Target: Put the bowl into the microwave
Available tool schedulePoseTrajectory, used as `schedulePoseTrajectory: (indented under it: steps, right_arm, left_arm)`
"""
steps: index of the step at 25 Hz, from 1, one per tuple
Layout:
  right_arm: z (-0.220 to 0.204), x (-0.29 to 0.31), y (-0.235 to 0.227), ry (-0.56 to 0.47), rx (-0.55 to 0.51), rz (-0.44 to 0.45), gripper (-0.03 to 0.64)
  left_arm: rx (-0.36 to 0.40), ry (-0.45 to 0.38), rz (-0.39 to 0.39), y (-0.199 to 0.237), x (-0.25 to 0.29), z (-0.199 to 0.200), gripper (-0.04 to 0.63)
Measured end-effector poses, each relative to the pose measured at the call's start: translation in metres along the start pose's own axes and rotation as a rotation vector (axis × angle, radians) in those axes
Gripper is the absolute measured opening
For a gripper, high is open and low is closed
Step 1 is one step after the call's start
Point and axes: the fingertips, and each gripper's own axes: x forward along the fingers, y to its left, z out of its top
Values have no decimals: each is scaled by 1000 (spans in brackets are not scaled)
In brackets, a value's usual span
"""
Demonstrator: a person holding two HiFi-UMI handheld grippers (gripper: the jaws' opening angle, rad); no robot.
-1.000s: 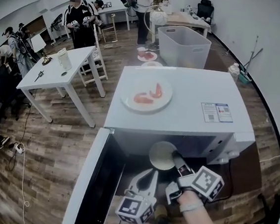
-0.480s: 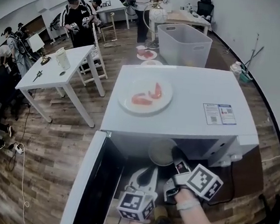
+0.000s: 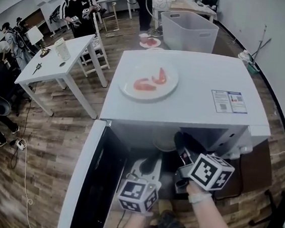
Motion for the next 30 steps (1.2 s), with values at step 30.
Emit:
schedulePoseTrajectory:
  steps: [30]
  right_arm:
    - [-42,-27,18,73,-555,-37,11]
  left_arm:
    - [17,-13,-15,11,5,12,0]
